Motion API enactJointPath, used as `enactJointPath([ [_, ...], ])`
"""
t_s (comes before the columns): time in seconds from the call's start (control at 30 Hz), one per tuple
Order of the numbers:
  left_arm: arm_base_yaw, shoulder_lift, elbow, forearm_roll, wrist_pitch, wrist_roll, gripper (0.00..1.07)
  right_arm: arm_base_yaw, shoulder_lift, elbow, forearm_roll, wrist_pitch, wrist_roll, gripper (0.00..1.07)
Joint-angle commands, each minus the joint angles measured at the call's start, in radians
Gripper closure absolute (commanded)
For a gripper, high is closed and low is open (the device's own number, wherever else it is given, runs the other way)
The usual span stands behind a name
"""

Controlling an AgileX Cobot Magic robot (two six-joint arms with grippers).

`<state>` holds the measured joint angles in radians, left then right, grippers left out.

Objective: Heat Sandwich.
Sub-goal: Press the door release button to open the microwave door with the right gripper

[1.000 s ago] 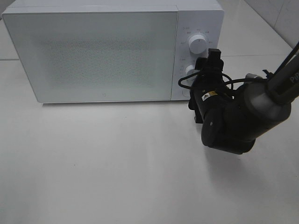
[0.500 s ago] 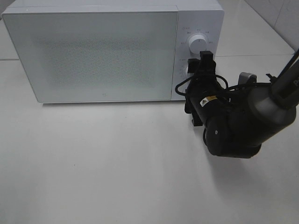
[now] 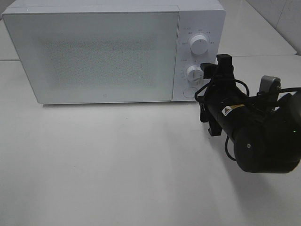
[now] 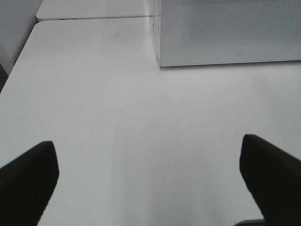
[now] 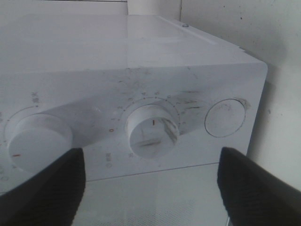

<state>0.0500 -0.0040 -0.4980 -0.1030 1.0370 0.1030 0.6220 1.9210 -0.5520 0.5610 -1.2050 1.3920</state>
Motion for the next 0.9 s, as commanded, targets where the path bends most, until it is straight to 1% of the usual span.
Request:
enactJointPath([
  [0.03, -0.008, -0.027, 0.004, -0.003, -0.006, -0.002, 0.03, -0.004, -0.067, 0.041, -0.031, -0.009, -0.028, 0.31],
  [0.1, -0.008, -0.027, 0.004, -0.003, -0.006, -0.002, 0.03, -0.004, -0.082, 0.050, -0.035, 0.017, -0.040, 0.31],
  [0.17, -0.008, -0.027, 0.004, -0.003, -0.006, -0.002, 0.03, -0.004, -0.144, 0.064, -0.042, 0.147, -0.121, 0.31],
  [0.2, -0.008, -0.027, 0.004, -0.003, -0.006, -0.002, 0.03, -0.006, -0.161, 0.064, -0.042, 0.191, -0.154, 0.31],
  [0.23, -0.008, -0.027, 0.004, -0.003, -0.006, -0.002, 0.03, -0.006, -0.161, 0.064, -0.042, 0.191, -0.154, 0.31],
  [0.27, -0.008, -0.027, 0.004, -0.003, -0.006, -0.002, 0.03, -0.007, -0.182, 0.063, -0.042, 0.247, -0.200, 0.31],
  [0.3, -0.008, -0.027, 0.004, -0.003, -0.006, -0.002, 0.03, -0.007, -0.225, 0.061, -0.036, 0.353, -0.304, 0.31],
  [0.37, -0.008, -0.027, 0.004, -0.003, -0.006, -0.002, 0.03, -0.007, -0.262, 0.061, -0.030, 0.435, -0.405, 0.31],
  [0.4, -0.008, -0.027, 0.004, -0.003, -0.006, -0.002, 0.03, -0.007, -0.262, 0.061, -0.030, 0.435, -0.405, 0.31],
  [0.47, -0.008, -0.027, 0.004, -0.003, -0.006, -0.002, 0.03, -0.007, -0.319, 0.061, -0.029, 0.540, -0.567, 0.31],
  [0.53, -0.008, -0.027, 0.004, -0.003, -0.006, -0.002, 0.03, -0.007, -0.355, 0.061, -0.029, 0.600, -0.680, 0.31],
  [0.57, -0.008, -0.027, 0.004, -0.003, -0.006, -0.002, 0.03, -0.007, -0.355, 0.061, -0.029, 0.600, -0.680, 0.31],
  [0.7, -0.008, -0.027, 0.004, -0.003, -0.006, -0.002, 0.03, -0.007, -0.450, 0.061, -0.029, 0.725, -1.008, 0.31],
  [0.73, -0.008, -0.027, 0.004, -0.003, -0.006, -0.002, 0.03, -0.007, -0.450, 0.061, -0.029, 0.725, -1.008, 0.31],
  [0.83, -0.008, -0.027, 0.004, -0.003, -0.006, -0.002, 0.03, -0.007, -0.500, 0.060, -0.029, 0.777, -1.159, 0.31],
  [0.87, -0.008, -0.027, 0.004, -0.003, -0.006, -0.002, 0.03, -0.007, -0.535, 0.053, -0.029, 0.821, -1.260, 0.31],
  [0.9, -0.008, -0.027, 0.004, -0.003, -0.006, -0.002, 0.03, -0.007, -0.535, 0.053, -0.029, 0.821, -1.260, 0.31],
])
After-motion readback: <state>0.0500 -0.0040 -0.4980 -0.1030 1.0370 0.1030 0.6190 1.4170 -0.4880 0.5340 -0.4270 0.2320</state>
